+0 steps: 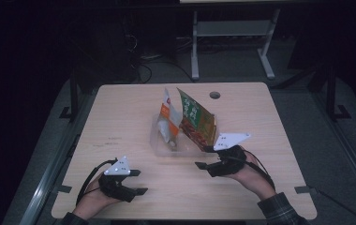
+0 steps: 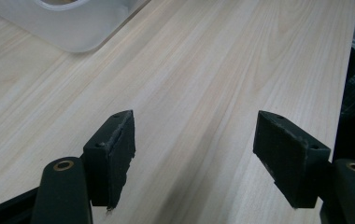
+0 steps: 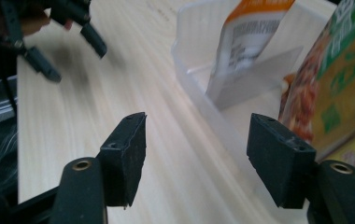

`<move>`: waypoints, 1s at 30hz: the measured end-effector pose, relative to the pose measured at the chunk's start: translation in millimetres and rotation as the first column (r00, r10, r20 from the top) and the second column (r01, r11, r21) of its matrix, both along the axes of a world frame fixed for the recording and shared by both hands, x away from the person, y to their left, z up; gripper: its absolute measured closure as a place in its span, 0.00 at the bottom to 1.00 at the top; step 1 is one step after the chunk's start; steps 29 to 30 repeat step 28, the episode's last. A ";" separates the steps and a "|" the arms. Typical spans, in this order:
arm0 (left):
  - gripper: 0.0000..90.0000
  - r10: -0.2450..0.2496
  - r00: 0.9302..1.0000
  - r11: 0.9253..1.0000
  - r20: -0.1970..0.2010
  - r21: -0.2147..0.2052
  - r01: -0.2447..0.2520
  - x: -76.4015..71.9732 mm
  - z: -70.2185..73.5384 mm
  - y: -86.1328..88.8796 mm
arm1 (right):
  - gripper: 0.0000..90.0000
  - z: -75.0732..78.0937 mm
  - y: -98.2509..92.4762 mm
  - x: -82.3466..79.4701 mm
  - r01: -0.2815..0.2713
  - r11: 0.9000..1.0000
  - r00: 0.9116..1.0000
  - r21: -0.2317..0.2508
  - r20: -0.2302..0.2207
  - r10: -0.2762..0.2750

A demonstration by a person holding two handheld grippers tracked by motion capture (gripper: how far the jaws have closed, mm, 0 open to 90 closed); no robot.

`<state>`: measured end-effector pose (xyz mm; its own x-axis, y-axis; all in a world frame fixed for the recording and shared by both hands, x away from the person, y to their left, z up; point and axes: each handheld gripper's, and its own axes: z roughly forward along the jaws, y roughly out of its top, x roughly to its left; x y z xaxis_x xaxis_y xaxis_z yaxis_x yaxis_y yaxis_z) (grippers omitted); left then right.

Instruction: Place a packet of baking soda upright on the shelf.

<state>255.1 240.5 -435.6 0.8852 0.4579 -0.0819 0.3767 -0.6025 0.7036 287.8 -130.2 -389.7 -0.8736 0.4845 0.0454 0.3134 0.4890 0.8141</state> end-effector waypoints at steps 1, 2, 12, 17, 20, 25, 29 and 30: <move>0.31 -0.003 1.000 1.000 0.001 0.000 0.003 0.2 0.0 0.6 | 0.39 -1.9 -3.6 -2.2 -0.001 1.000 1.000 0.000 -0.009 0.001; 0.31 -0.005 1.000 1.000 0.001 0.000 0.005 0.2 -0.1 1.0 | 0.38 -3.9 -7.6 -4.2 -0.006 1.000 1.000 -0.001 -0.014 0.006; 0.26 -0.074 0.997 0.996 -0.012 0.055 0.074 0.7 -4.0 4.3 | 0.32 -29.7 -43.4 -22.0 -0.007 0.999 0.999 -0.047 -0.046 0.005; 0.26 -0.075 0.997 0.995 -0.009 0.068 0.076 1.8 -5.0 5.9 | 0.31 -42.3 -53.9 -26.5 0.006 0.997 0.998 -0.078 -0.059 -0.011; 0.26 -0.068 0.998 0.996 -0.006 0.063 0.068 2.0 -4.5 6.5 | 0.30 -46.4 -56.6 -28.0 0.015 0.995 0.997 -0.095 -0.070 -0.022; 0.26 -0.055 0.998 0.997 -0.005 0.056 0.055 1.7 -4.0 7.1 | 0.29 -47.5 -57.3 -28.2 0.018 0.994 0.998 -0.103 -0.060 -0.024; 0.26 -0.049 0.999 0.998 -0.009 0.045 0.049 1.7 -3.9 7.1 | 0.27 -46.5 -57.3 -28.7 0.025 0.995 0.998 -0.097 -0.054 -0.030; 0.26 -0.049 0.999 0.998 -0.009 0.045 0.049 1.7 -3.9 7.1 | 0.27 -46.5 -57.3 -28.7 0.025 0.995 0.998 -0.097 -0.054 -0.030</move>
